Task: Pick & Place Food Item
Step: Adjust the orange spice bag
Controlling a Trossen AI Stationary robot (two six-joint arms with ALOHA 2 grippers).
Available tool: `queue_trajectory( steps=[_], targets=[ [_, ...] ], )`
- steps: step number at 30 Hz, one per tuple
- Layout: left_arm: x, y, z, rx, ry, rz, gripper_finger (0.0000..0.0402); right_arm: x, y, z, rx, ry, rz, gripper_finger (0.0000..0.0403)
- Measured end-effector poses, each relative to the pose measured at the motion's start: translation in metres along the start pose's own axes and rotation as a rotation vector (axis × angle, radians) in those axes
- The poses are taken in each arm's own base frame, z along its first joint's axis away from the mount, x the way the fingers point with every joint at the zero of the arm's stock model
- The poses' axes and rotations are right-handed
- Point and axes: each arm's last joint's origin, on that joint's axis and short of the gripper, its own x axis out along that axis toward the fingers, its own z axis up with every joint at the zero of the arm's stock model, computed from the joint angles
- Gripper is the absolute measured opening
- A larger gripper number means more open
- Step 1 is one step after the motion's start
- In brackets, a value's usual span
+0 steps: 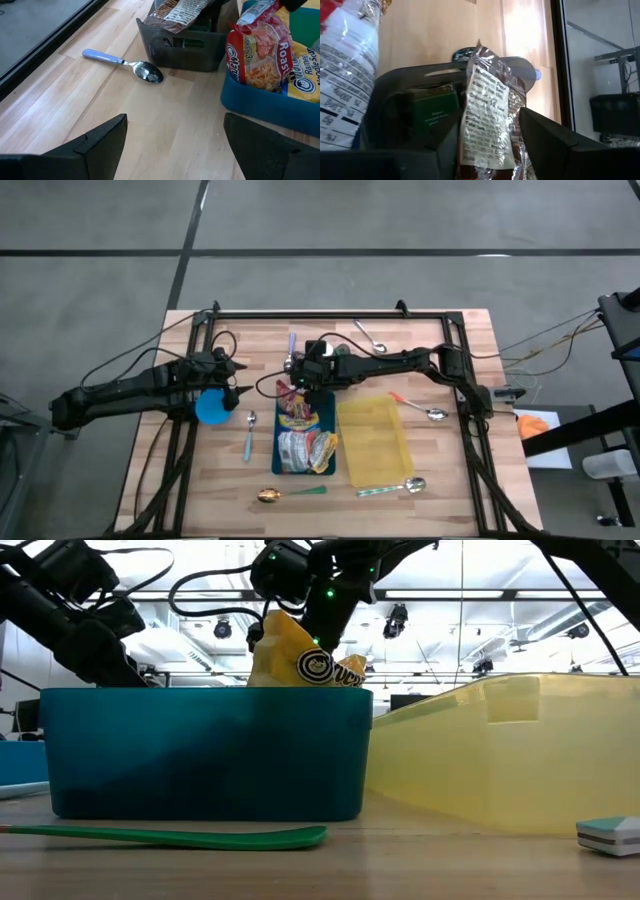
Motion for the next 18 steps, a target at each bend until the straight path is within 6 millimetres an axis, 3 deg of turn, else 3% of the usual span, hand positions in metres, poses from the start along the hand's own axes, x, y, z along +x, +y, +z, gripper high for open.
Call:
queue_trajectory(
  steps=[11, 18],
  targets=[
    [0.0000, 0.0000, 0.0000, 0.000, 0.000, 0.000, 0.0336, 0.0004, 0.0012, -0.0002, 0.019, -0.007, 0.029, 0.0044],
    [0.0000, 0.0000, 0.0000, 0.000, 0.000, 0.000, 0.0336, 0.0000, 0.0016, 0.0006, 0.039, -0.013, 0.028, 0.0014]
  ],
)
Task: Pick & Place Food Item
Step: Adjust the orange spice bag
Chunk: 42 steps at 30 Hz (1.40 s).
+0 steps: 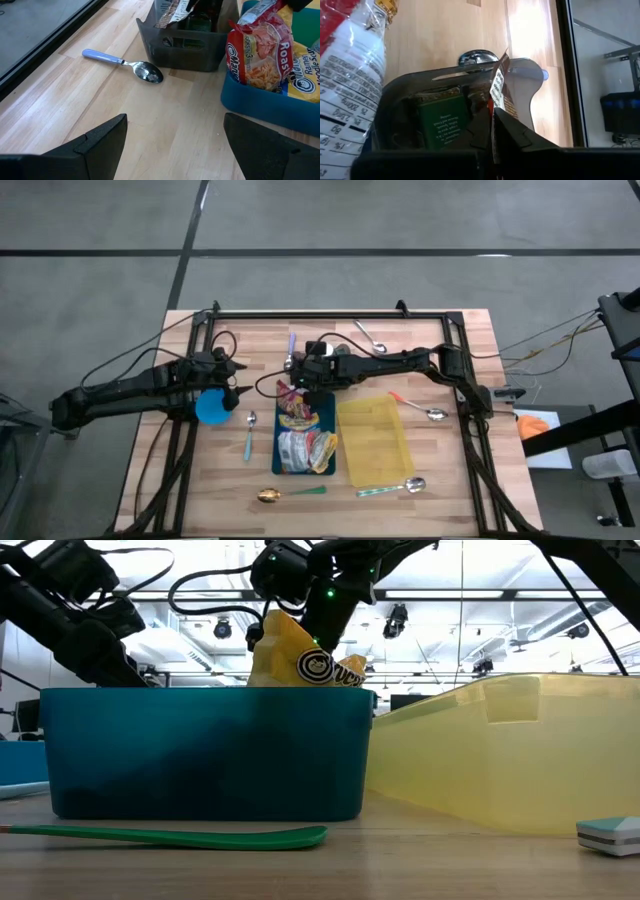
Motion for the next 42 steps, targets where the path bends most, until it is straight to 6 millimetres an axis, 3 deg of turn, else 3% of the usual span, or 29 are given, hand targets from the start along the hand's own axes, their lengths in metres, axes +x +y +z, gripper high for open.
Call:
queue_trajectory(
  steps=[31, 35, 42],
  targets=[
    [0.000, 0.000, 0.000, 0.000, 0.000, 0.000, 0.0336, -0.037, 0.013, 0.023, 0.343, -0.220, -0.247, 0.0011],
    [0.000, 0.000, 0.000, -0.001, 0.000, 0.000, 0.0336, -0.040, 0.018, 0.017, 0.379, -0.283, -0.286, 0.0010],
    [0.000, 0.000, 0.000, -0.001, 0.001, 0.001, 0.0336, -0.047, 0.018, -0.013, 0.494, -0.499, -0.338, 0.0010]
  ],
)
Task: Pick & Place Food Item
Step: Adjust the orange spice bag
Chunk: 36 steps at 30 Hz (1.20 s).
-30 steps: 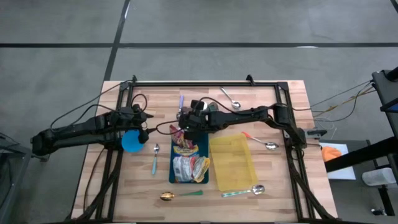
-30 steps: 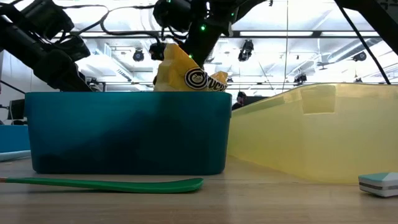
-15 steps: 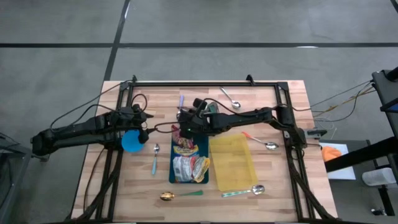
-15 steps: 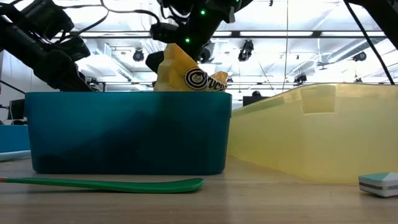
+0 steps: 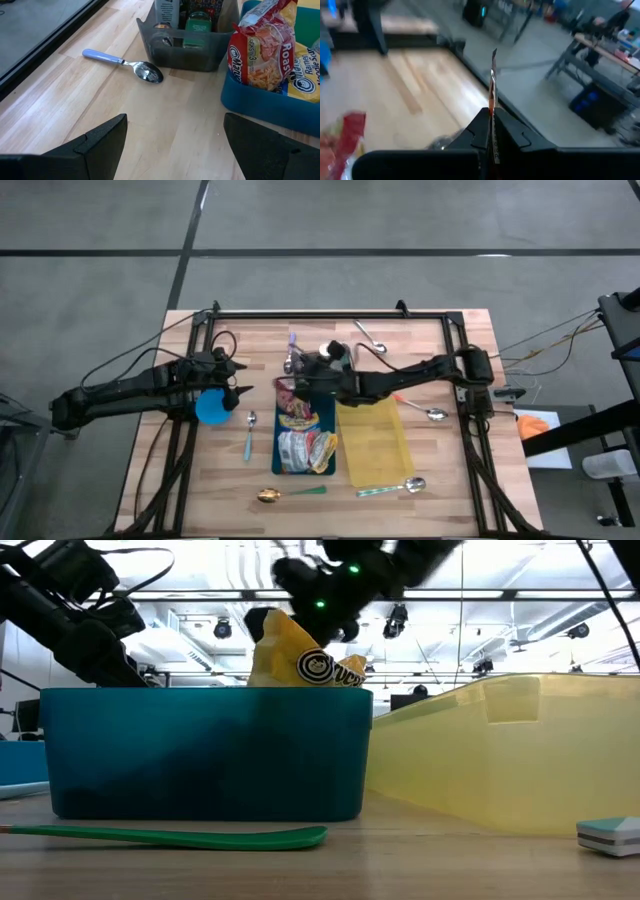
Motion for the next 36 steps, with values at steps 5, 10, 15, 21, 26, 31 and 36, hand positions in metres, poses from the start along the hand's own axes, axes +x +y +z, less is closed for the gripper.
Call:
queue_trajectory(
  steps=[5, 10, 15, 21, 26, 31, 36],
  targets=[
    [0.000, 0.000, 0.000, 0.000, -0.001, 0.000, 0.0336, -0.013, -0.010, -0.029, 0.100, -0.204, 0.041, 0.0010],
    [0.000, 0.000, 0.000, 0.000, -0.001, 0.000, 0.0336, -0.020, -0.015, -0.054, 0.163, -0.377, 0.090, 0.0010],
    [0.000, 0.000, 0.000, 0.000, 0.000, 0.000, 0.0336, -0.014, -0.014, -0.071, 0.183, -0.426, 0.103, 0.0010],
    [0.000, 0.000, 0.000, 0.001, -0.001, -0.001, 0.0336, -0.009, -0.013, -0.078, 0.186, -0.428, 0.092, 0.0010],
    [0.000, 0.000, 0.000, 0.001, -0.001, -0.001, 0.0336, -0.005, -0.016, -0.080, 0.225, -0.408, 0.088, 0.0011],
    [0.000, 0.000, 0.000, 0.001, -0.001, -0.001, 0.0336, 0.003, -0.020, -0.085, 0.253, -0.357, 0.099, 0.0012],
    [0.000, 0.000, 0.000, 0.001, -0.001, -0.001, 0.0336, 0.008, -0.024, -0.087, 0.279, -0.348, 0.135, 0.0012]
  ],
)
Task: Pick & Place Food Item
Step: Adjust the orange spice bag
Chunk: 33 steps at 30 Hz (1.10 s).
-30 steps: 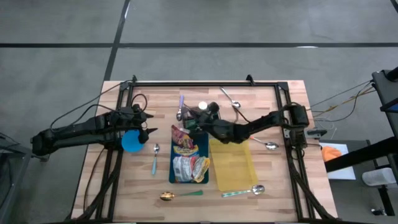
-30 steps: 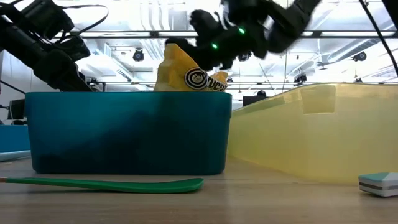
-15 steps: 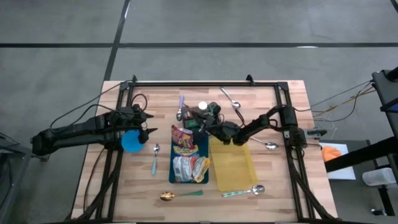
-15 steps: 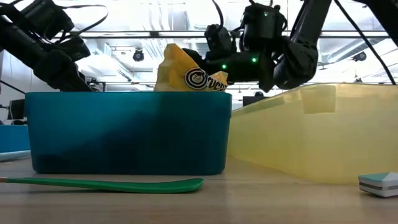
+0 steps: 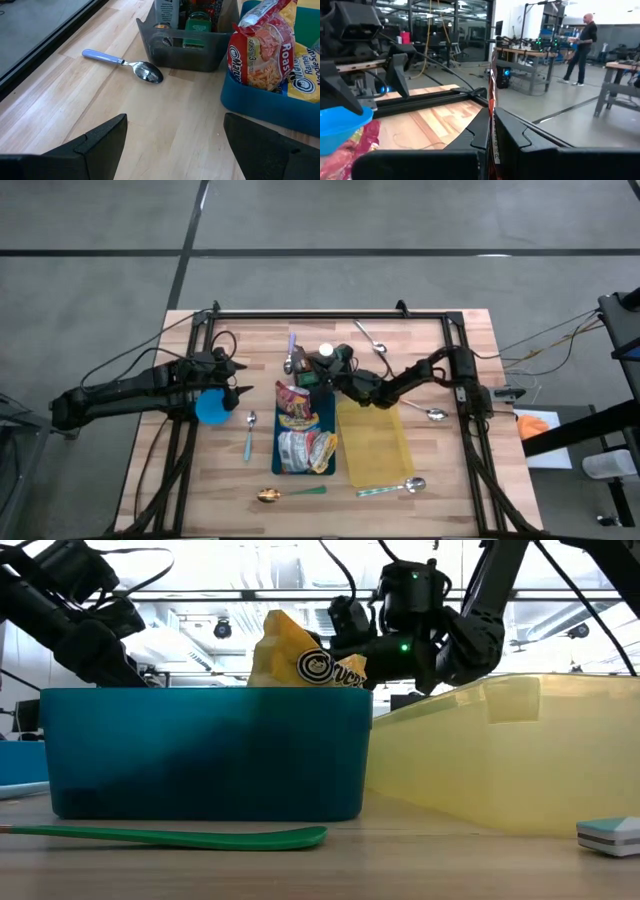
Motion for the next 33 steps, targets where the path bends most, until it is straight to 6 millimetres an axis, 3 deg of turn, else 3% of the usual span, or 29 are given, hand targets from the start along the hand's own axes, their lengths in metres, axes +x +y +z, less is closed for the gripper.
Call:
queue_trajectory(
  steps=[9, 19, 27, 33],
  targets=[
    [0.000, 0.000, 0.000, 0.000, 0.000, 0.000, 0.0336, 0.009, 0.004, -0.024, -0.006, 0.032, -0.026, 0.0013],
    [0.000, 0.000, 0.000, 0.000, 0.000, 0.000, 0.0336, 0.010, 0.003, -0.026, -0.022, 0.023, -0.059, 0.0013],
    [0.000, 0.000, 0.000, 0.000, 0.000, 0.000, 0.0336, 0.007, -0.002, -0.031, 0.087, 0.036, -0.068, 0.0013],
    [0.000, 0.000, 0.000, 0.000, 0.000, 0.000, 0.0336, 0.005, -0.002, -0.030, 0.069, 0.020, -0.052, 0.0063]
  ],
)
